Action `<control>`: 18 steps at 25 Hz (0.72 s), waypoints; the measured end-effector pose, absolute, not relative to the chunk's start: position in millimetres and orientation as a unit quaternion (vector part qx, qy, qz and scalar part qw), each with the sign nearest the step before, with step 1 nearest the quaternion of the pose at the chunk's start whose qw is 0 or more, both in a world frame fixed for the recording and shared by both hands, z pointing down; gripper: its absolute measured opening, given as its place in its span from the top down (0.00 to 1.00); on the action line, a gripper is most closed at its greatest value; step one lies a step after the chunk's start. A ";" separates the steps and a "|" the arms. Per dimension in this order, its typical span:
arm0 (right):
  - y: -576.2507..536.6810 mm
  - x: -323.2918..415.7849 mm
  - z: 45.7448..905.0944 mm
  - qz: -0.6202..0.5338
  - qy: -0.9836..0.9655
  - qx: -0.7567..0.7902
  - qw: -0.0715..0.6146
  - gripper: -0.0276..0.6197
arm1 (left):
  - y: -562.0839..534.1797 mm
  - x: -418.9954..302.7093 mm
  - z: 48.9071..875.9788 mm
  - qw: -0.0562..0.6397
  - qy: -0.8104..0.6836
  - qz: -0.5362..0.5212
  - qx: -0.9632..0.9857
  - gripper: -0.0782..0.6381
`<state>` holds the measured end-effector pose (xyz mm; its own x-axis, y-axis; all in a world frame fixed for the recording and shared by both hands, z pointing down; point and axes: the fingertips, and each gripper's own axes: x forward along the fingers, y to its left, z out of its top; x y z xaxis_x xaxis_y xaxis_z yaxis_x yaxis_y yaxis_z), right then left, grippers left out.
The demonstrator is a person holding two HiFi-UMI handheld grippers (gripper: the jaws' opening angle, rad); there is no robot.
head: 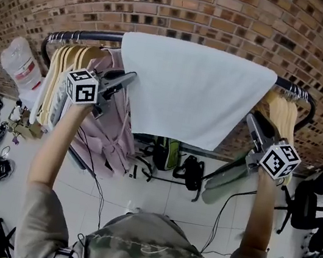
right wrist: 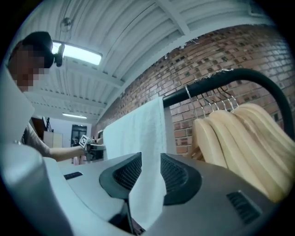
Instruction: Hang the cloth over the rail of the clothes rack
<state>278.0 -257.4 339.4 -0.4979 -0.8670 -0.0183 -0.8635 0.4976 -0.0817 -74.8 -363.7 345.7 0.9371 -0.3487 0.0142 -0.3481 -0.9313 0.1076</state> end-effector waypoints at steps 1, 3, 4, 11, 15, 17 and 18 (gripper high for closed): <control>-262.5 280.3 342.6 -0.027 0.858 -0.513 0.014 0.80 | -363.6 -75.3 344.1 0.054 -0.175 -0.006 0.983 0.86; -272.4 280.5 349.3 -0.024 0.853 -0.521 -0.008 0.72 | -361.6 -74.1 342.2 0.052 -0.167 -0.009 0.984 0.86; -277.0 279.7 352.5 -0.024 0.854 -0.519 -0.015 0.71 | -359.7 -72.7 341.9 0.050 -0.163 -0.009 0.985 0.86; -298.7 282.5 363.5 -0.038 0.866 -0.499 0.007 0.71 | -355.5 -65.3 346.0 0.054 -0.159 -0.002 0.986 0.86; -300.2 280.6 366.9 -0.045 0.877 -0.478 0.024 0.72 | -353.3 -64.2 347.5 0.055 -0.157 0.008 0.986 0.86; -298.0 277.8 366.7 -0.040 0.880 -0.473 0.027 0.75 | -351.5 -67.6 345.7 0.048 -0.156 0.008 0.987 0.86; -296.0 275.5 365.5 -0.035 0.881 -0.470 0.027 0.86 | -350.2 -69.5 343.6 0.047 -0.155 0.004 0.987 0.86</control>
<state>275.5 -296.0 365.5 -0.5564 -0.8308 -0.0152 -0.8269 0.5554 -0.0879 -69.5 -350.2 343.6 0.9521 -0.3051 0.0224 -0.3058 -0.9478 0.0905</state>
